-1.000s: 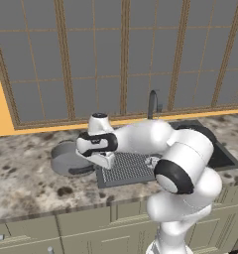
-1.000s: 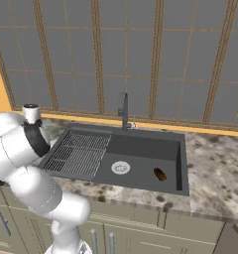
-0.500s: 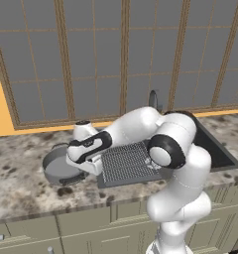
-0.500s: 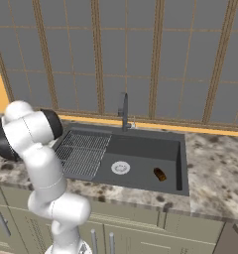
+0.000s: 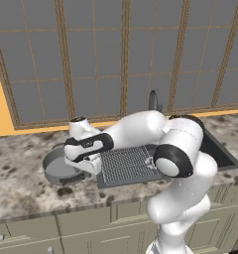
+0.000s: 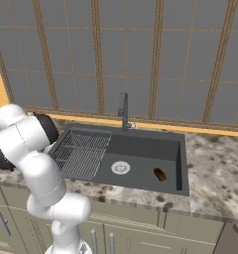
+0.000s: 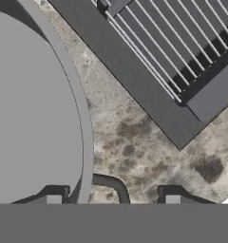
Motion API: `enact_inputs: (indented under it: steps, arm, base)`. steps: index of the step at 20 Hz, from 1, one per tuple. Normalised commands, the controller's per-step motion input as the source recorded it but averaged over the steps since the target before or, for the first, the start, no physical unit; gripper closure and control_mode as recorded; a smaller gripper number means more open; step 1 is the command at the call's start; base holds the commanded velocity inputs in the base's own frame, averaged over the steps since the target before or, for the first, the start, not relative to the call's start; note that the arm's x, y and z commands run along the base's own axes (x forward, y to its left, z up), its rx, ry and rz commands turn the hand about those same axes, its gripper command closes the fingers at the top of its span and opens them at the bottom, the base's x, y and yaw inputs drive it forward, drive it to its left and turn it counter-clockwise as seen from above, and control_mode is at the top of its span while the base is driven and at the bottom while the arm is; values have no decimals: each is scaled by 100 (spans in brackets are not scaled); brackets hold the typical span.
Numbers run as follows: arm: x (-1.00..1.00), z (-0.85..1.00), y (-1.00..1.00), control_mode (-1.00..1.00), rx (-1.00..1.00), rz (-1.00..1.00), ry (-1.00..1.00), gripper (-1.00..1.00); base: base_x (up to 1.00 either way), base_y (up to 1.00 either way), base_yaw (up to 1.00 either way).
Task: Dump the sweet potato from the pot into the sink. Then turn on the water and wash the sweet potato. Then turn off the water and put the sweet potato back in the pot.
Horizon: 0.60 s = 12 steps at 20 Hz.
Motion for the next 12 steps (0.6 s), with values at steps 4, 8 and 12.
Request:
enact_inputs:
  steps: [4, 8, 12]
  arm:
    - [-53, 44, -36, -100, -3, -8, -3, -100]
    - [-36, 66, -76, -100, 0, -10, -1, -100]
    - [-22, 61, -83, -100, 12, -9, 0, -100]
  base:
    - [0, 0, 0]
    - [0, 0, 0]
    - [0, 0, 0]
